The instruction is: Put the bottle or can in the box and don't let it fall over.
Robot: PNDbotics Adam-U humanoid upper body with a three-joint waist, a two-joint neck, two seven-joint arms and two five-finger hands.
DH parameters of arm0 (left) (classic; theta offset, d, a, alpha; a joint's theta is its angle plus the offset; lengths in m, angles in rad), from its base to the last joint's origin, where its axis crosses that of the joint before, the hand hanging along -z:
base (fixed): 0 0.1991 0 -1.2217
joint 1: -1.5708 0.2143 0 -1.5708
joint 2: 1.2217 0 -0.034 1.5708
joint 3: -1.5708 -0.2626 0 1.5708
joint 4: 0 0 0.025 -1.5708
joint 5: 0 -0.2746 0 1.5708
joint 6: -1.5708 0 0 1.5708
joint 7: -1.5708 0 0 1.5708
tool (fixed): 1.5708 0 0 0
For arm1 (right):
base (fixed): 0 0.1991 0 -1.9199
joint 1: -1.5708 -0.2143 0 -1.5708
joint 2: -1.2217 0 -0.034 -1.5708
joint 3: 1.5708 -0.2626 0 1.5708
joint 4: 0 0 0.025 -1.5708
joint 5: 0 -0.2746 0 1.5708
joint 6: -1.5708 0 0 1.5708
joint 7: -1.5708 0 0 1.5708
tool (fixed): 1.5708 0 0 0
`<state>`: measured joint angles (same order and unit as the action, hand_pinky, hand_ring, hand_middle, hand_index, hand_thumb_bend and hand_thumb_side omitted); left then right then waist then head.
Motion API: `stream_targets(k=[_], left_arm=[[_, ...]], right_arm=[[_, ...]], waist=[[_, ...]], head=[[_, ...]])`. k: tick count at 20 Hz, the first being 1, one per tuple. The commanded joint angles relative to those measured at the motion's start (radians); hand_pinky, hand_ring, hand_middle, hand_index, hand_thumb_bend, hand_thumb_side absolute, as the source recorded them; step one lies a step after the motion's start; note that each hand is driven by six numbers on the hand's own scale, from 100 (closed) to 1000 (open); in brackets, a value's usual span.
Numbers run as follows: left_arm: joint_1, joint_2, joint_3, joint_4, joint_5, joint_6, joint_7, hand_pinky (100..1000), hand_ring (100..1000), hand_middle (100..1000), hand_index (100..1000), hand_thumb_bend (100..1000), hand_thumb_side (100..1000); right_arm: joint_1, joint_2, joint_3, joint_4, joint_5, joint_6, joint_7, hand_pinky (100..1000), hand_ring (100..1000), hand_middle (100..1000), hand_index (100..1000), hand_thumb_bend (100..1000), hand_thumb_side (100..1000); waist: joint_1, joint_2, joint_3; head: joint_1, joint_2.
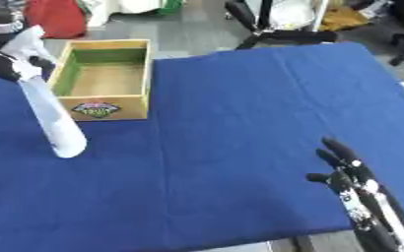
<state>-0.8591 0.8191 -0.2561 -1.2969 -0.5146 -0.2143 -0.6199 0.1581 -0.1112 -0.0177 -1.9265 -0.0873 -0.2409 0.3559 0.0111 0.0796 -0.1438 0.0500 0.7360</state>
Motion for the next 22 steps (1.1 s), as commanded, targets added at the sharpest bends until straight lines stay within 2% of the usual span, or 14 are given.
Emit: stream_targets(k=[1, 5, 8, 10, 17, 22], left_arm=[[-0.039, 0.063, 0.042, -0.036, 0.009, 0.009, 0.004, 100, 100, 100, 385, 100, 384], [-0.066, 0.083, 0.072, -0.047, -0.019, 0.028, 0.031, 100, 100, 100, 388, 100, 397], [-0.091, 0.076, 0.089, -0.034, -0.081, 0.039, 0.068, 100, 100, 100, 391, 100, 394], [-0.108, 0.057, 0.103, -0.014, -0.132, 0.049, 0.130, 100, 100, 100, 392, 100, 392], [-0.130, -0.036, 0.117, 0.128, -0.297, 0.113, 0.443, 100, 100, 100, 398, 100, 409], [-0.134, -0.107, 0.125, 0.242, -0.285, 0.112, 0.577, 100, 100, 100, 406, 100, 400]], right_arm=[[-0.004, -0.015, -0.004, -0.009, -0.007, -0.001, 0.000, 761, 1000, 1000, 1000, 100, 673], [-0.001, -0.018, -0.006, -0.008, -0.005, -0.002, -0.002, 761, 1000, 1000, 1000, 100, 673], [-0.001, -0.021, -0.005, -0.008, -0.006, -0.002, -0.001, 761, 1000, 1000, 1000, 100, 673], [-0.002, -0.020, -0.002, -0.007, -0.007, -0.001, 0.001, 761, 1000, 1000, 1000, 100, 674], [-0.004, -0.015, 0.005, -0.005, -0.013, 0.000, 0.007, 761, 1000, 1000, 1000, 100, 679], [-0.021, -0.011, 0.018, -0.008, -0.024, 0.001, 0.021, 762, 1000, 1000, 1000, 100, 679]], waist=[[0.002, -0.019, 0.002], [0.004, -0.021, 0.004], [0.006, -0.023, 0.003], [0.006, -0.024, 0.000], [-0.002, -0.020, -0.023], [-0.011, -0.001, -0.057]], head=[[-0.004, -0.007], [-0.010, -0.009], [-0.014, -0.013], [-0.013, -0.014], [-0.009, -0.025], [-0.005, -0.057]])
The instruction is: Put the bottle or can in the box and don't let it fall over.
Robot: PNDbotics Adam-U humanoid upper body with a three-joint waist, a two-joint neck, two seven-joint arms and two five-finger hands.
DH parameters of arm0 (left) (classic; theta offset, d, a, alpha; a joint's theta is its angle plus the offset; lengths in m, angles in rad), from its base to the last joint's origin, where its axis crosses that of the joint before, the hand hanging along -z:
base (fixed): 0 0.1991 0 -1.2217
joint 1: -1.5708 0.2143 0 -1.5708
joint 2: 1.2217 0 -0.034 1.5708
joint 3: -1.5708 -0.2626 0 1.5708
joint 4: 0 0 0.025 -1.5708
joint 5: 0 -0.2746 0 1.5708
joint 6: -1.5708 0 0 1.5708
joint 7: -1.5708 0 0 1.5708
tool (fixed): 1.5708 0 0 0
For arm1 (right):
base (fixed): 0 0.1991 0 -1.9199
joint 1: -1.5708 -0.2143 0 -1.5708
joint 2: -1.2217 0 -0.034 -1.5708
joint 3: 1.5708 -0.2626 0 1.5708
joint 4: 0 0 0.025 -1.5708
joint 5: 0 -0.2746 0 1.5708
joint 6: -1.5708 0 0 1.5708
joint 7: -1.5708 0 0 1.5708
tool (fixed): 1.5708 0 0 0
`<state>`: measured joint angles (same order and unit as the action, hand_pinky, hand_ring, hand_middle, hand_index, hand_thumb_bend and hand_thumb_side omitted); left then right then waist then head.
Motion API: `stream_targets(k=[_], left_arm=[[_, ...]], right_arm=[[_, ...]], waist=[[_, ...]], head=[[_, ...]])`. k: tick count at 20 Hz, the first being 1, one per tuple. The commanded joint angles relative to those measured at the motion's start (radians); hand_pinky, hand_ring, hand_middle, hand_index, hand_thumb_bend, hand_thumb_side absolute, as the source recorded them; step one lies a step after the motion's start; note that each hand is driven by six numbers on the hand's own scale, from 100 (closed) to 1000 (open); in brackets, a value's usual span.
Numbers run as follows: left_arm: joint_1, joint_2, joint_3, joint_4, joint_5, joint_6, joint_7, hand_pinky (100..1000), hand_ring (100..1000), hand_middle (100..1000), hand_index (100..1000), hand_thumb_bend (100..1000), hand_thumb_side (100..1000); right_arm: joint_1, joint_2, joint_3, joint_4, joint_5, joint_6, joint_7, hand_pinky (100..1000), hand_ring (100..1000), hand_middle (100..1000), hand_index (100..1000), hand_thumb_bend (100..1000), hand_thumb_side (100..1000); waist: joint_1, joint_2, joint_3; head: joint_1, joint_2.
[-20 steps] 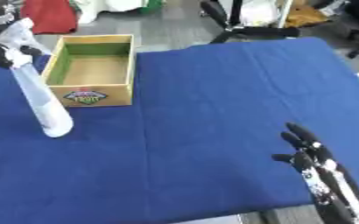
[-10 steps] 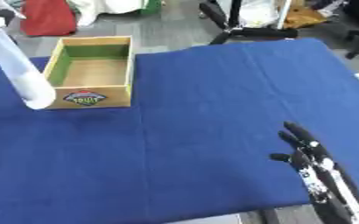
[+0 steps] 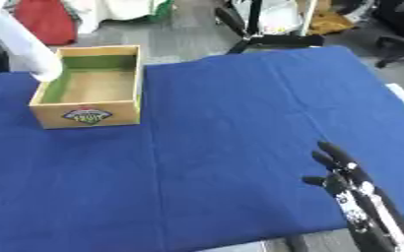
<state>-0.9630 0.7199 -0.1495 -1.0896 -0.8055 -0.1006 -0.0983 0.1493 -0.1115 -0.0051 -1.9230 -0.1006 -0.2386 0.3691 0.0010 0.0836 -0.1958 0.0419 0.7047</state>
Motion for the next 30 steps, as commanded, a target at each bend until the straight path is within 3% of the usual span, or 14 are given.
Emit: stream_targets(k=[1, 3, 4, 5, 6, 7, 8, 9, 10, 11, 16, 23, 27, 30], left_arm=[[-0.029, -0.018, 0.019, 0.052, 0.017, -0.006, 0.071, 100, 100, 100, 408, 100, 400], [-0.024, -0.032, 0.016, 0.079, 0.036, -0.014, 0.087, 100, 100, 100, 484, 100, 278], [-0.021, -0.036, 0.012, 0.089, 0.039, -0.017, 0.084, 155, 156, 114, 558, 100, 206], [-0.018, -0.038, 0.005, 0.097, 0.032, -0.021, 0.072, 300, 271, 220, 642, 100, 177], [-0.016, -0.039, -0.001, 0.101, 0.021, -0.027, 0.054, 508, 445, 396, 754, 100, 379], [-0.014, -0.039, -0.006, 0.101, 0.009, -0.038, 0.031, 619, 537, 488, 795, 202, 488], [-0.013, -0.038, -0.008, 0.099, -0.003, -0.051, 0.007, 668, 588, 534, 816, 267, 540], [-0.012, -0.035, -0.009, 0.098, -0.014, -0.063, -0.021, 760, 713, 658, 866, 416, 637], [-0.013, -0.031, -0.008, 0.097, -0.023, -0.072, -0.054, 777, 738, 688, 872, 450, 652], [-0.014, -0.027, -0.007, 0.096, -0.029, -0.080, -0.090, 828, 811, 768, 902, 551, 688], [-0.015, 0.012, 0.017, 0.056, -0.032, -0.086, -0.208, 884, 887, 840, 930, 694, 728], [0.064, 0.158, 0.078, -0.151, 0.085, -0.059, -0.149, 883, 891, 851, 930, 711, 744], [0.211, 0.266, 0.162, -0.351, 0.251, -0.016, -0.051, 820, 825, 793, 908, 676, 718], [0.415, 0.284, 0.250, -0.542, 0.426, 0.010, 0.080, 785, 787, 755, 900, 630, 701]], right_arm=[[-0.016, -0.010, 0.008, -0.012, -0.013, -0.001, 0.010, 762, 1000, 1000, 1000, 100, 679], [-0.023, -0.009, 0.011, -0.014, -0.017, -0.001, 0.014, 762, 1000, 1000, 1000, 100, 679], [-0.025, -0.009, 0.011, -0.014, -0.019, -0.001, 0.016, 762, 1000, 1000, 1000, 100, 680], [-0.026, -0.008, 0.011, -0.014, -0.020, 0.000, 0.017, 762, 1000, 1000, 1000, 100, 680], [-0.026, -0.008, 0.011, -0.014, -0.020, 0.000, 0.017, 762, 1000, 1000, 1000, 100, 681], [-0.026, -0.008, 0.011, -0.014, -0.020, 0.000, 0.018, 762, 1000, 1000, 1000, 100, 682], [-0.026, -0.009, 0.012, -0.014, -0.020, 0.000, 0.018, 762, 1000, 1000, 1000, 100, 682], [-0.027, -0.009, 0.012, -0.014, -0.020, 0.000, 0.019, 762, 1000, 1000, 1000, 100, 681], [-0.027, -0.009, 0.011, -0.014, -0.020, 0.000, 0.019, 762, 1000, 1000, 1000, 100, 681], [-0.026, -0.010, 0.011, -0.014, -0.020, 0.000, 0.019, 762, 1000, 1000, 1000, 100, 680], [-0.025, -0.012, 0.007, -0.012, -0.017, 0.000, 0.017, 762, 1000, 1000, 1000, 100, 678], [-0.019, -0.014, -0.003, -0.009, -0.007, -0.002, 0.008, 763, 1000, 1000, 1000, 100, 678], [-0.015, -0.012, -0.011, -0.009, -0.001, -0.004, 0.000, 763, 1000, 1000, 1000, 100, 679], [-0.013, -0.009, -0.015, -0.009, 0.002, -0.004, -0.005, 763, 1000, 1000, 1000, 100, 680]], waist=[[-0.002, 0.000, -0.012], [-0.005, 0.008, -0.023], [-0.006, 0.011, -0.027], [-0.006, 0.013, -0.029], [-0.006, 0.014, -0.030], [-0.006, 0.015, -0.030], [-0.006, 0.016, -0.030], [-0.006, 0.016, -0.029], [-0.006, 0.015, -0.028], [-0.005, 0.014, -0.027], [-0.001, 0.008, -0.017], [0.005, 0.000, 0.007], [0.005, -0.001, 0.021], [0.003, -0.001, 0.037]], head=[[0.005, -0.031], [0.007, -0.039], [0.007, -0.041], [0.007, -0.042], [0.006, -0.043], [0.006, -0.043], [0.006, -0.043], [0.005, -0.044], [0.005, -0.044], [0.005, -0.044], [-0.002, -0.042], [-0.018, -0.040], [-0.025, -0.041], [-0.023, -0.036]])
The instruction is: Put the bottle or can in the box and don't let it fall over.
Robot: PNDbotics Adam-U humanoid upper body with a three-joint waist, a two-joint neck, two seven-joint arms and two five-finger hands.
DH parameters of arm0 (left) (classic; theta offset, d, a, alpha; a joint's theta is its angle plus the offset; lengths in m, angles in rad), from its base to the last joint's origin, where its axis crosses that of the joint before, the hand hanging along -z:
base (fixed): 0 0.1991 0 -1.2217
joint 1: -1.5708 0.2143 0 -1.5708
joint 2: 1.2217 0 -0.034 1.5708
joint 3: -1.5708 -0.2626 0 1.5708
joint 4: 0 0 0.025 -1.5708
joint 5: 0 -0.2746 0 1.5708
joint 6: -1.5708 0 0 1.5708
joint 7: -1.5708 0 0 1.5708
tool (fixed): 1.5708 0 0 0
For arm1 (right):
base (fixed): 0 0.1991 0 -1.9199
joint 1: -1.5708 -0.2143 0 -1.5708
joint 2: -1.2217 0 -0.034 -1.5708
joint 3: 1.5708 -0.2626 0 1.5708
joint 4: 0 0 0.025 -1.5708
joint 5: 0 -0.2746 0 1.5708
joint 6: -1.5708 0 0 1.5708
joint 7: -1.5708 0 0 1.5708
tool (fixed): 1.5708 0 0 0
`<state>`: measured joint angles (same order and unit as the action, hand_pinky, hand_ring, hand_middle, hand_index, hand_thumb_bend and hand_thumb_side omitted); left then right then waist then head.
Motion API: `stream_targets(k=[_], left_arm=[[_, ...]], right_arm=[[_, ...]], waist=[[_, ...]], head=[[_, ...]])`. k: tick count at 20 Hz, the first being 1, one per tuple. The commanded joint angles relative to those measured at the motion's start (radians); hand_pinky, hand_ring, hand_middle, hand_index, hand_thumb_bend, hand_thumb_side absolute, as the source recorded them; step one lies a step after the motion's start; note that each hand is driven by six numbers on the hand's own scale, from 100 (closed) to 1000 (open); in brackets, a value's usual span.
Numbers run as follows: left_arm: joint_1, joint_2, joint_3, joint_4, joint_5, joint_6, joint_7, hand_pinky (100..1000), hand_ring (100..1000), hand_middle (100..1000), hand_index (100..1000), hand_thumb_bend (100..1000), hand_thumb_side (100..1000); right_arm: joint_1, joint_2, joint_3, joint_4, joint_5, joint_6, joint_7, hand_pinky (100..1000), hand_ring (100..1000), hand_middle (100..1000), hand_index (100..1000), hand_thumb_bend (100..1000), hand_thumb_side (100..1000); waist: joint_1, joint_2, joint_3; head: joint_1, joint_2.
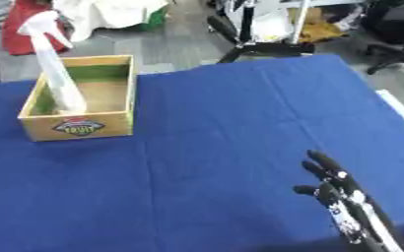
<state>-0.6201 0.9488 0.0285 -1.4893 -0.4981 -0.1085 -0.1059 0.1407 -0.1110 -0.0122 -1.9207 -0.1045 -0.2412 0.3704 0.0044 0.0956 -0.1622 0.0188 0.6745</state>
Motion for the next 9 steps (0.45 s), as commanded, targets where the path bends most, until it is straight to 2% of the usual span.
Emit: stream_targets(k=[1, 4, 5, 7, 9], left_arm=[[0.145, 0.046, 0.095, -0.203, 0.161, 0.027, 0.125, 782, 783, 750, 900, 621, 700], [0.353, -0.075, 0.140, -0.352, 0.232, 0.054, 0.215, 731, 744, 710, 893, 573, 691], [0.402, -0.127, 0.147, -0.387, 0.253, 0.059, 0.243, 689, 706, 670, 877, 538, 673], [0.490, -0.268, 0.149, -0.439, 0.316, 0.048, 0.315, 668, 688, 652, 872, 518, 657], [0.539, -0.387, 0.146, -0.456, 0.342, 0.039, 0.364, 653, 676, 642, 874, 500, 654]], right_arm=[[-0.004, -0.008, -0.008, -0.011, 0.007, -0.002, -0.007, 763, 1000, 1000, 1000, 100, 680], [0.001, -0.004, -0.012, -0.011, 0.009, -0.003, -0.011, 763, 1000, 1000, 1000, 100, 683], [0.003, -0.003, -0.013, -0.011, 0.010, -0.002, -0.012, 763, 1000, 1000, 1000, 100, 685], [0.004, 0.001, -0.010, -0.010, 0.011, -0.003, -0.010, 763, 1000, 1000, 1000, 100, 684], [0.006, 0.003, -0.008, -0.010, 0.009, -0.003, -0.008, 763, 1000, 1000, 1000, 100, 685]], waist=[[-0.002, -0.013, 0.008], [-0.008, -0.012, 0.022], [-0.010, -0.012, 0.026], [-0.016, -0.011, 0.033], [-0.022, -0.012, 0.038]], head=[[0.004, -0.003], [0.012, 0.010], [0.016, 0.013], [0.034, 0.021], [0.049, 0.029]])
